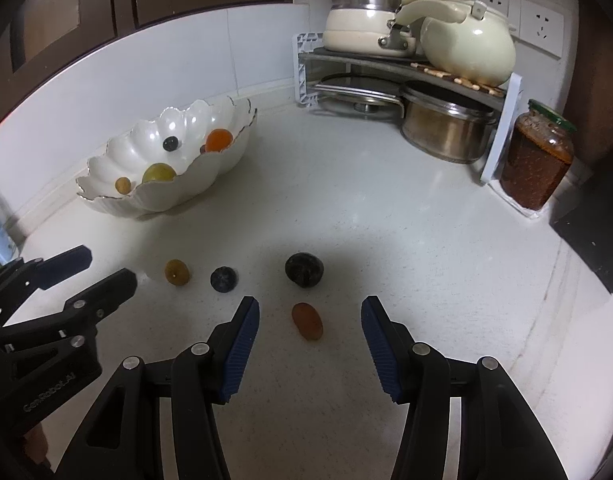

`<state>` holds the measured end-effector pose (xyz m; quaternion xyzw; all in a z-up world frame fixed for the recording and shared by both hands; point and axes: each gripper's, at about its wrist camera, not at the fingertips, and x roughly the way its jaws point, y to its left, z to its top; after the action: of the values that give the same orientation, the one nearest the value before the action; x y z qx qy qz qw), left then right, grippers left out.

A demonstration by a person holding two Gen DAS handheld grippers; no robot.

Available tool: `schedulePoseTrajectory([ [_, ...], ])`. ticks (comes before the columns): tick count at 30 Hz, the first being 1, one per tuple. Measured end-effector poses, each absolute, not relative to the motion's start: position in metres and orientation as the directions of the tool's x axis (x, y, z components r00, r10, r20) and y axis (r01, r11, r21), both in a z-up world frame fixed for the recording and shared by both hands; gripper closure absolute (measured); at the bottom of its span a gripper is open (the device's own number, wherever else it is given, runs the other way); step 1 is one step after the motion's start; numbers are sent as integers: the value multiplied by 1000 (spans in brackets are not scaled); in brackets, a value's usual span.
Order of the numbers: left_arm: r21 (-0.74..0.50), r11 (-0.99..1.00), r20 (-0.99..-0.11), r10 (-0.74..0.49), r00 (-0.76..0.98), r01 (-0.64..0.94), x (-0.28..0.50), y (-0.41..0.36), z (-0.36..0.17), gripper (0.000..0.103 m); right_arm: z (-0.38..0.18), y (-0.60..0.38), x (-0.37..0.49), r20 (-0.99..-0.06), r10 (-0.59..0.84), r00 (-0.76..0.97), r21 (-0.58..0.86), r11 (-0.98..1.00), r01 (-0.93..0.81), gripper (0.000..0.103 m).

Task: Organize fruits
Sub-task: 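Withdraw both open tools from the bowl toward the remaining fruits, then grasp the red-brown date with the right tool while the left tool grasps the small golden fruit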

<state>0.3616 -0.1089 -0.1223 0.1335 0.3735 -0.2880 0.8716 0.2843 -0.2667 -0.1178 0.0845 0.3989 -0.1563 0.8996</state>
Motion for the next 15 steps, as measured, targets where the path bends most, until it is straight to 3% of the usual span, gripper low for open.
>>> schedulePoseTrajectory([
  [15, -10, 796, -768, -394, 505, 605, 384, -128, -150, 53, -143, -274, 301, -780, -185, 597, 34, 941, 336, 59],
])
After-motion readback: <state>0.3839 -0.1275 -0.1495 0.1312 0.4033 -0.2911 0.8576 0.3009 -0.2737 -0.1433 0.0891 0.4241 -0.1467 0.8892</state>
